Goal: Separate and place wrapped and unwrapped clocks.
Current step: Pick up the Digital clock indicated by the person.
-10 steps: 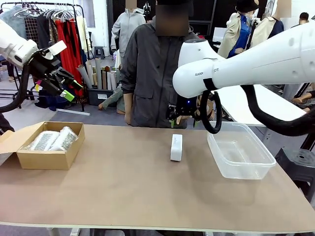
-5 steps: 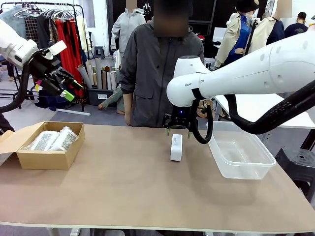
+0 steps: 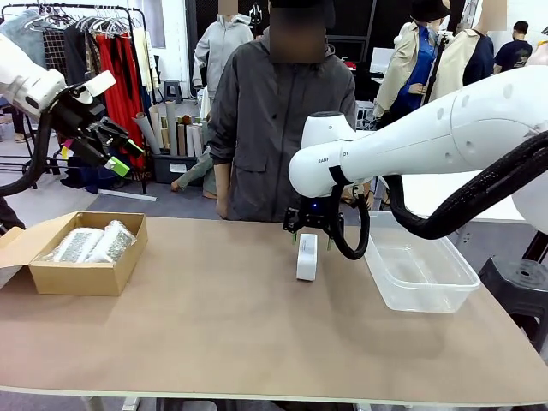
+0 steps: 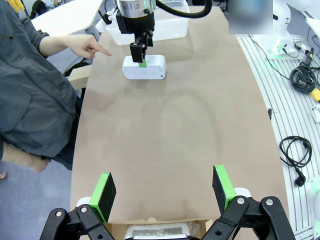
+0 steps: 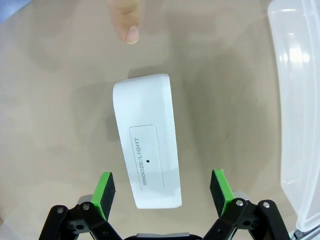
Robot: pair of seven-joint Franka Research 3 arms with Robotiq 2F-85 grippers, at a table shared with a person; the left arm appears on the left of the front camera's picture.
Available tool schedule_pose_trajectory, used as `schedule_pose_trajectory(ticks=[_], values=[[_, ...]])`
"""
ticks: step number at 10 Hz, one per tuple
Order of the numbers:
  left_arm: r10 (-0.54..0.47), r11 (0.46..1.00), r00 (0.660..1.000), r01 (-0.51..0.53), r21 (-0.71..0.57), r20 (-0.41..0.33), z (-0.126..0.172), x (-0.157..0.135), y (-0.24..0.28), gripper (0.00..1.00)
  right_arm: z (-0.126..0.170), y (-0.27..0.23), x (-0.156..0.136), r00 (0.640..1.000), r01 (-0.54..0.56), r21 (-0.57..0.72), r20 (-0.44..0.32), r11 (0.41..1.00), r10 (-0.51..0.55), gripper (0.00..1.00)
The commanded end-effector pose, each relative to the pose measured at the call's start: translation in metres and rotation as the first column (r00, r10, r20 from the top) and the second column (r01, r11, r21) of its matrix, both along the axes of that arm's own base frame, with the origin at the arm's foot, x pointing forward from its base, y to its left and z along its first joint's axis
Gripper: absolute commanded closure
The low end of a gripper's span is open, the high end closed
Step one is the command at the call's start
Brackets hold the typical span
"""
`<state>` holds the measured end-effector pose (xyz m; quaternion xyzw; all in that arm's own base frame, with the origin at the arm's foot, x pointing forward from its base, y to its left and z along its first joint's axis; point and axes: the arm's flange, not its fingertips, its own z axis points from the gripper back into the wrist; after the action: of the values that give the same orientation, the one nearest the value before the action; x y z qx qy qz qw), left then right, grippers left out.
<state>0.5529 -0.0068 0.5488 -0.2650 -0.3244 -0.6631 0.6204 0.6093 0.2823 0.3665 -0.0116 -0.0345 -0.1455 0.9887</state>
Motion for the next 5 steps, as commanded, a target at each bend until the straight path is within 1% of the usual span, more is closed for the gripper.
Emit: schedule_pose_trajectory(ticks=[1,4,5], values=[[0.000,1.000,1.000,0.000,-0.001,0.004,0.0007,-0.0020,-0.0001,0.00,0.0061,0.0024,-0.0019,1.000,-0.004,0.006,0.004,1.000,0.004,0.00],[0.000,1.000,1.000,0.000,-0.001,0.004,0.0007,-0.0020,-0.0001,0.00,0.0061,0.0024,-0.0019,1.000,-0.004,0.006,0.004,1.000,0.004,0.00],[0.000,1.000,1.000,0.000,-0.001,0.004,0.0007,-0.0020,-0.0001,0.00,0.0005,0.0033,-0.0016,1.000,-0.005,0.001,0.000,1.000,0.005,0.00]])
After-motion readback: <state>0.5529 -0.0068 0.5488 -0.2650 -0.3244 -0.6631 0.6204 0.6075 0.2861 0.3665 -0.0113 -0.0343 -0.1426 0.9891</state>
